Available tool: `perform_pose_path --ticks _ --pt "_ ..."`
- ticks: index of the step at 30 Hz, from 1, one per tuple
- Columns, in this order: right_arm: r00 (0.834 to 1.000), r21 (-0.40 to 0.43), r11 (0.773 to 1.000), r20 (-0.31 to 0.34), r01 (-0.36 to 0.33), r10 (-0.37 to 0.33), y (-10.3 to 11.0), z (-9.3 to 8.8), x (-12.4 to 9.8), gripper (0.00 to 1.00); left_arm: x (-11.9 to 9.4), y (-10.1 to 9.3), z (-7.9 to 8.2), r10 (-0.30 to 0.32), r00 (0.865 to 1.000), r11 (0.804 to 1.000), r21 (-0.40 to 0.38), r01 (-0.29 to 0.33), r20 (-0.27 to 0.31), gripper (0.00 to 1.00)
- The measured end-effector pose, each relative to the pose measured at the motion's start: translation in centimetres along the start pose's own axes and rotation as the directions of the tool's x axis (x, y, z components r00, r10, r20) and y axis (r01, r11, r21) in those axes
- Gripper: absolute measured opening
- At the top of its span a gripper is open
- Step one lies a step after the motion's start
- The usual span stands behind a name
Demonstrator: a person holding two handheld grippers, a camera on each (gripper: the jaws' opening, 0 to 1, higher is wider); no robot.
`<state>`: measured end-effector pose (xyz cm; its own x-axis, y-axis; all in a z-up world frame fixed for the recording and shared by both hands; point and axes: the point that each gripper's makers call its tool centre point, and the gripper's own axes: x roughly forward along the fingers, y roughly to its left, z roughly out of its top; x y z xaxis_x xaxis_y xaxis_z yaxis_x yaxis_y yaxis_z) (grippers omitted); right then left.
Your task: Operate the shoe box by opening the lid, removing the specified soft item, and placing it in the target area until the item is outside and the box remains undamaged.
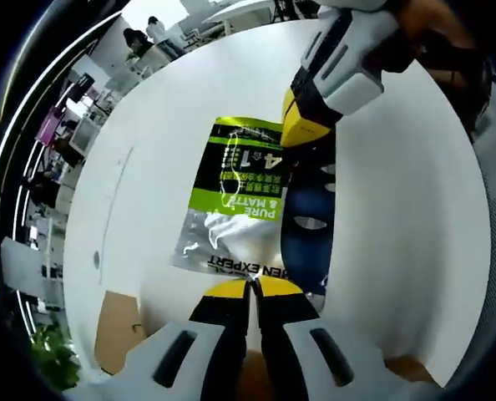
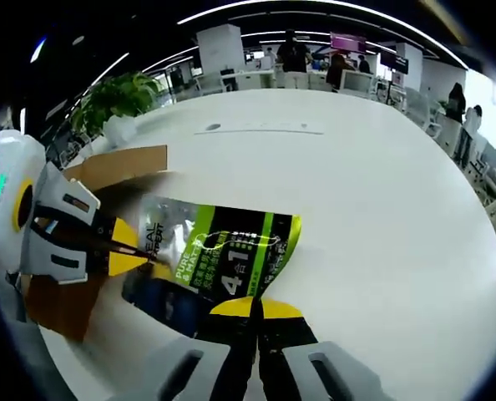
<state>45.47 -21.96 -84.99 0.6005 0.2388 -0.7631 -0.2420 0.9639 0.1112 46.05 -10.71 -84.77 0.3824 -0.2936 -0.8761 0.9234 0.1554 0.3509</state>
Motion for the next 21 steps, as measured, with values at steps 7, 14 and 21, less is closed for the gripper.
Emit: perform_pose_path --ticks 7,14,21 --pt "1.0 0.014 1.0 0.009 -0.003 0.003 0.13 0.07 0.17 0.0 0.53 0.26 -0.29 0.009 1.0 1.0 0.006 -0.009 -0.017 0.01" --pt "1.0 0.02 1.0 0.006 -0.001 0.001 0.31 -0.06 0.4 0.0 0.17 0.26 -0.46 0.013 1.0 1.0 0.006 -0.013 -0.019 0.03" --pt "1.0 0.045 0.999 0.007 0.005 -0.005 0.25 0.02 0.64 0.0 -0.34 0.66 -0.74 0.03 0.999 0.999 0.018 -0.029 -0.029 0.05"
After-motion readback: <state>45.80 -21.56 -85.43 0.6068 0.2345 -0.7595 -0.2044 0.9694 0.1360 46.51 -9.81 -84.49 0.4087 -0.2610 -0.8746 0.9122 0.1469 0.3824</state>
